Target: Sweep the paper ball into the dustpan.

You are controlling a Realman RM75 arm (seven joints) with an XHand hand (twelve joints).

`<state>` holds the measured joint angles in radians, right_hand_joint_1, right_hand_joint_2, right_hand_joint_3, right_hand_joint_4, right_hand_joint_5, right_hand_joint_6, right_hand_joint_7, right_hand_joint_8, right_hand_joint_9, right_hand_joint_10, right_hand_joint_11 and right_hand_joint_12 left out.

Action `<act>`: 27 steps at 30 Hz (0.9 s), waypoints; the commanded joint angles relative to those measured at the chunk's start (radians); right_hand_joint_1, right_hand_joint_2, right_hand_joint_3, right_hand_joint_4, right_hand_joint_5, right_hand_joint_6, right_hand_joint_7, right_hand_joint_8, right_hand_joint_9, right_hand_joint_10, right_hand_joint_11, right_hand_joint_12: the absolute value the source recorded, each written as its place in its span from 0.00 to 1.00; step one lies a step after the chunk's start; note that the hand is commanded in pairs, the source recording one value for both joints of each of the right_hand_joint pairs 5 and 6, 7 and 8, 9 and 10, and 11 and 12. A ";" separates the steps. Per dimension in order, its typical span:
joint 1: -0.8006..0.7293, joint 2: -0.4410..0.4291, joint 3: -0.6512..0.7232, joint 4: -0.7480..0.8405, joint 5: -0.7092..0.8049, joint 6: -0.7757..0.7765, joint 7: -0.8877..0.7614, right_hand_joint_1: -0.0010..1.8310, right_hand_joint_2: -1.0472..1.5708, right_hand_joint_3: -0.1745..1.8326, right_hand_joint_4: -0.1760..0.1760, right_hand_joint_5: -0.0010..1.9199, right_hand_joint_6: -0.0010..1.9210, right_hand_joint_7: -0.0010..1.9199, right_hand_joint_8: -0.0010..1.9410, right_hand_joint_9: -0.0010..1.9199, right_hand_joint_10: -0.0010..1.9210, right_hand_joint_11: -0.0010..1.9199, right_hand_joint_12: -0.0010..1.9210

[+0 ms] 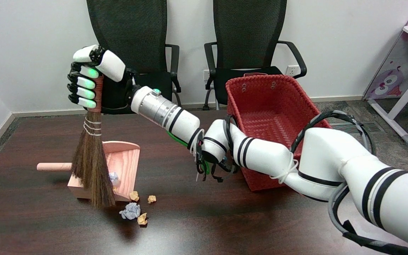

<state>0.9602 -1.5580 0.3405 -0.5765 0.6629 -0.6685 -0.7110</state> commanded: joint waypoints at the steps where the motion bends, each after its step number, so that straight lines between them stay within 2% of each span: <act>1: -0.206 0.203 0.247 -0.575 0.074 0.235 -0.633 0.45 0.81 0.94 0.52 1.00 1.00 1.00 0.99 1.00 1.00 1.00 1.00; 5: -0.371 0.224 0.395 -0.768 0.115 0.366 -1.003 0.42 0.88 0.98 0.56 1.00 1.00 1.00 0.99 1.00 1.00 1.00 1.00; 8: -0.458 0.214 0.442 -0.846 0.211 0.396 -1.240 0.39 0.94 0.99 0.60 1.00 1.00 1.00 0.99 1.00 1.00 1.00 1.00; 12: -0.537 0.192 0.447 -0.891 0.380 0.336 -1.494 0.37 0.98 0.99 0.63 1.00 1.00 1.00 0.99 1.00 1.00 1.00 1.00; 17: -0.610 0.188 0.416 -0.967 0.519 0.203 -1.770 0.37 1.00 0.98 0.65 1.00 1.00 1.00 0.99 1.00 1.00 1.00 1.00; 19: -0.640 0.188 0.405 -0.998 0.556 0.141 -1.849 0.37 1.00 0.98 0.65 1.00 1.00 1.00 0.99 1.00 1.00 1.00 1.00; 22: -0.674 0.187 0.381 -1.013 0.579 0.063 -1.849 0.37 1.00 0.98 0.66 1.00 1.00 1.00 0.99 1.00 1.00 1.00 1.00; 27: -0.712 0.187 0.302 -1.053 0.714 0.012 -1.846 0.37 1.00 0.99 0.67 1.00 1.00 1.00 0.99 1.00 1.00 1.00 1.00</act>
<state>0.5480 -1.3987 0.6502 -1.2933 0.9717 -0.4926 -1.9746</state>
